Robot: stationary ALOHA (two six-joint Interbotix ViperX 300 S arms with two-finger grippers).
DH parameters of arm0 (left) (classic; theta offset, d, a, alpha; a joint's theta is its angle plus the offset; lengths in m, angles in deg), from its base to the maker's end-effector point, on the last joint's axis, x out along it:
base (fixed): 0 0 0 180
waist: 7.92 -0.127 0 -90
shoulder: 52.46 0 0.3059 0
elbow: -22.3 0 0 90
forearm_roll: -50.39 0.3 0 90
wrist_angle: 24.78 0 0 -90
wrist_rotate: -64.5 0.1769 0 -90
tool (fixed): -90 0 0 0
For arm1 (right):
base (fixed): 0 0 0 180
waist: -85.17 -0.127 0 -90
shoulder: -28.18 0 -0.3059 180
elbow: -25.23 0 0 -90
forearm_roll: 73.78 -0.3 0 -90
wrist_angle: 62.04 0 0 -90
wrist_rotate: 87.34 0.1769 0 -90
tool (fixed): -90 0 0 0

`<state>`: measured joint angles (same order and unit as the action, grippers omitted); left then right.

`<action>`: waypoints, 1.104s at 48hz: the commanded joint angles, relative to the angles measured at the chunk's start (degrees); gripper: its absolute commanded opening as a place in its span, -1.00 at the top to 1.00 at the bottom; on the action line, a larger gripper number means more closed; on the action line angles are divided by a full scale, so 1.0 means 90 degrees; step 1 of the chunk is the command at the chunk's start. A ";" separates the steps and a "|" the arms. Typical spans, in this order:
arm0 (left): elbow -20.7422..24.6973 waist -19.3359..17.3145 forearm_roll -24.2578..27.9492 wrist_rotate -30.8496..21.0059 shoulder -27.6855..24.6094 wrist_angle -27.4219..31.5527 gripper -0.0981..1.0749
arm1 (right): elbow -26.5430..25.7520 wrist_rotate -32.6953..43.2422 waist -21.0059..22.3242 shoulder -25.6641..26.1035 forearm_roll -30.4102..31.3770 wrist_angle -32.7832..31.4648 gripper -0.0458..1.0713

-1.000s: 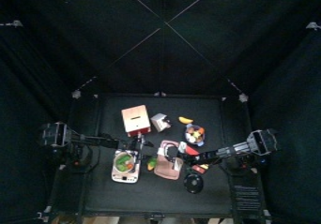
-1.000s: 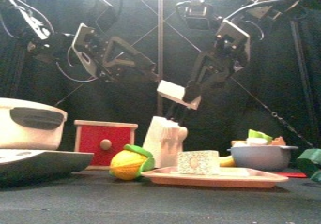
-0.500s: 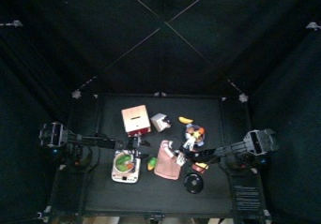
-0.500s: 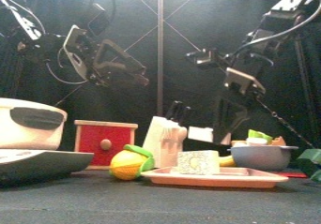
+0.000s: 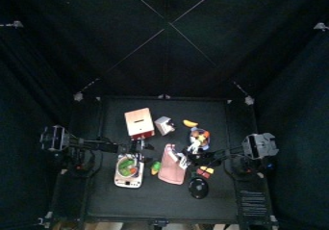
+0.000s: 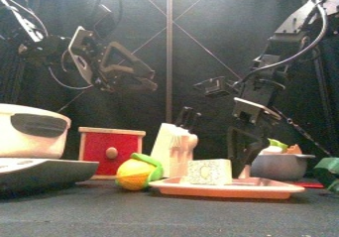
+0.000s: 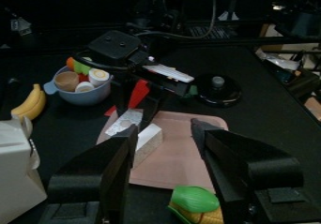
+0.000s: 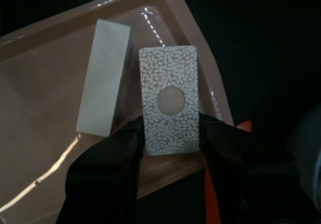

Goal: Place rice block on pink plate

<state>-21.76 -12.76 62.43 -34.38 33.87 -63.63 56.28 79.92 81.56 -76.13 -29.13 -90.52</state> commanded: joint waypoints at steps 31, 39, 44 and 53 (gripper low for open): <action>-0.0293 -0.0293 -0.1582 0.0039 0.0371 -0.0049 -0.63 | -0.0176 -0.0059 -0.0117 0.1250 -0.0576 -0.0957 -0.65; -0.0410 -0.0566 -0.1445 0.0049 0.0684 -0.0039 -0.63 | -0.0244 0.0293 -0.0088 0.1328 0.0322 -0.1123 -0.65; -0.0410 -0.0654 -0.1436 0.0059 0.0723 -0.0049 -0.63 | -0.0283 0.0898 -0.0078 0.1289 0.1279 -0.1055 -0.65; -0.0498 -0.0664 -0.1396 0.0049 0.0703 -0.0049 -0.63 | -0.0234 0.2813 -0.0039 0.1260 0.3604 -0.1035 -0.65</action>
<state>-26.59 -18.47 49.60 -33.94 39.76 -63.63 54.78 98.90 80.95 -65.67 -5.92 -99.75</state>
